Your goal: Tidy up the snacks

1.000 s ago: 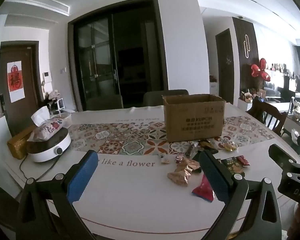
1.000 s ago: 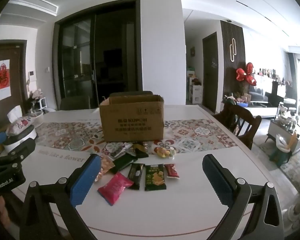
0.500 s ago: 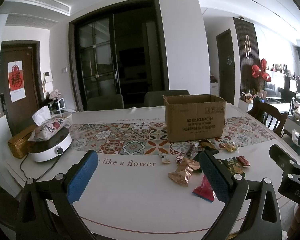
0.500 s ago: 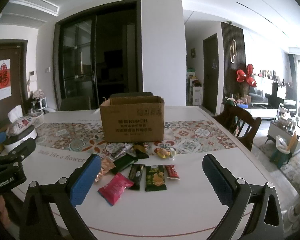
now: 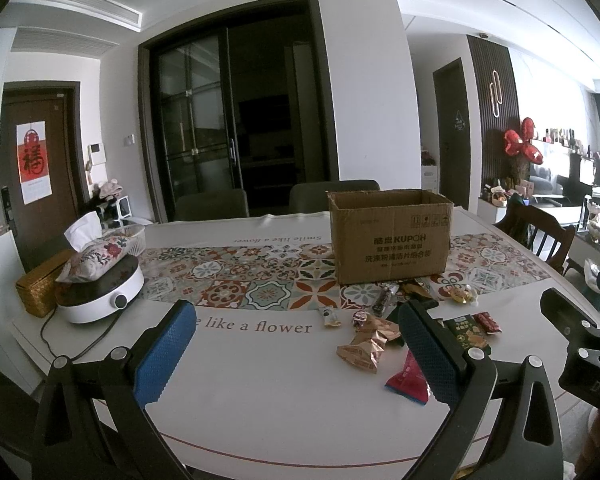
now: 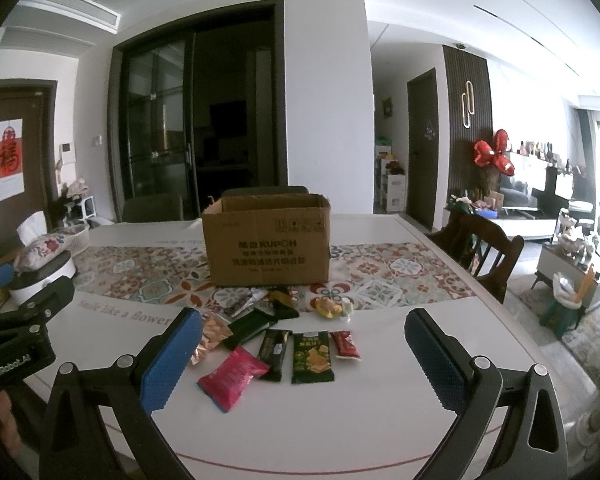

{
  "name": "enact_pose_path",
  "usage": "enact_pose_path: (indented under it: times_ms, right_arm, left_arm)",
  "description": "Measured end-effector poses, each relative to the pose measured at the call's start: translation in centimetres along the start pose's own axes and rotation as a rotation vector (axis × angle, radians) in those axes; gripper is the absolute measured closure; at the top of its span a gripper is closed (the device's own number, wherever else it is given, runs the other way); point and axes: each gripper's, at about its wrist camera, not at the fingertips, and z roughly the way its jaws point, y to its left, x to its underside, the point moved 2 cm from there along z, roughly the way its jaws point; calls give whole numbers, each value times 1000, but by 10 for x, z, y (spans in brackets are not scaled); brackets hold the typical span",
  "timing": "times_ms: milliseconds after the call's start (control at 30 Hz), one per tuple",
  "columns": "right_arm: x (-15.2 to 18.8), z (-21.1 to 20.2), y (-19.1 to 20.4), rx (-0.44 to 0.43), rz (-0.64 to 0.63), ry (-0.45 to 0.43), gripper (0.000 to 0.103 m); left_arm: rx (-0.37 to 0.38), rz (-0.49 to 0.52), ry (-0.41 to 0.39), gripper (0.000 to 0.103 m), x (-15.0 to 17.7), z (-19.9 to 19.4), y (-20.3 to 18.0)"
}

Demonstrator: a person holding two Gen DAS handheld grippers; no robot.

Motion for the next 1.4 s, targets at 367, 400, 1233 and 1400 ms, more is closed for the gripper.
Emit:
enact_pose_path:
  times_ms: [367,400,1233,1400]
  right_arm:
    - [-3,-3,2,0,-2,-4,1]
    - [-3,-3,3,0,-1,-5,1]
    - [-7,-5,4,-2,-5,-11,0]
    - [-8,-6,4,-3,-4,-11,1]
  left_arm:
    - [0,0,-1,0,0,0,0]
    - [0,0,0,0,0,0,0]
    - [1,0,-2,0,0,0,1]
    - [1,2,0,0,0,-1,2]
